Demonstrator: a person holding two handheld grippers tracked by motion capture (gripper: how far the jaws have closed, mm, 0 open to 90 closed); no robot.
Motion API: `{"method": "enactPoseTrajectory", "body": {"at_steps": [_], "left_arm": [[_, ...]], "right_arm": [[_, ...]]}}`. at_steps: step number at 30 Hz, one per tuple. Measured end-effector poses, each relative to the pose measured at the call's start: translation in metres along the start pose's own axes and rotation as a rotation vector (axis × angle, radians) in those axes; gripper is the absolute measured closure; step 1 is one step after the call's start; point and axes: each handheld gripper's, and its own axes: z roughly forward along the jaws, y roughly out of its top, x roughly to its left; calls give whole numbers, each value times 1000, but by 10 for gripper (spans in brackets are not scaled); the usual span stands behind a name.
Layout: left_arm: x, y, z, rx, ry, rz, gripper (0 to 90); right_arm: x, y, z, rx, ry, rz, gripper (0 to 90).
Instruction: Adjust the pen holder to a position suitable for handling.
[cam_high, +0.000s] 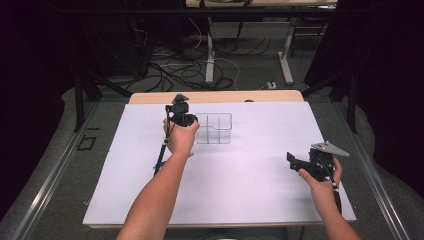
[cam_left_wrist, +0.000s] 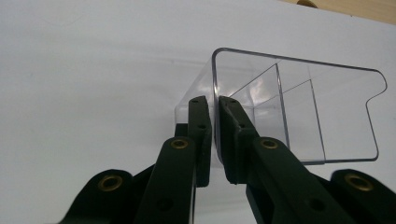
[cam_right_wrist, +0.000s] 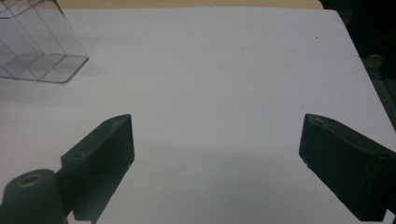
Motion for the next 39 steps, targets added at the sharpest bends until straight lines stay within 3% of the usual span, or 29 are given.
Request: {"method": "enactPoseTrajectory", "body": {"at_steps": [8,12,22,29,39], "left_arm": [[6,1,-3,-8,-19,15,766],[10,2,-6,-30,-31,9,715],[18,6,-19,-118,-38,51,591],[22,6,-22,-132,-38,120,527],[35,5,-33,-202,-69,188,408]], "right_arm": [[0,0,0,1,-2,-3,99],[-1,-1,1,-1,-8,-2,99],[-1,0,-1,9,-4,-6,103],[-1,0,1,5,-9,-4,103],[2,0,-1,4,-6,-22,102]]}}
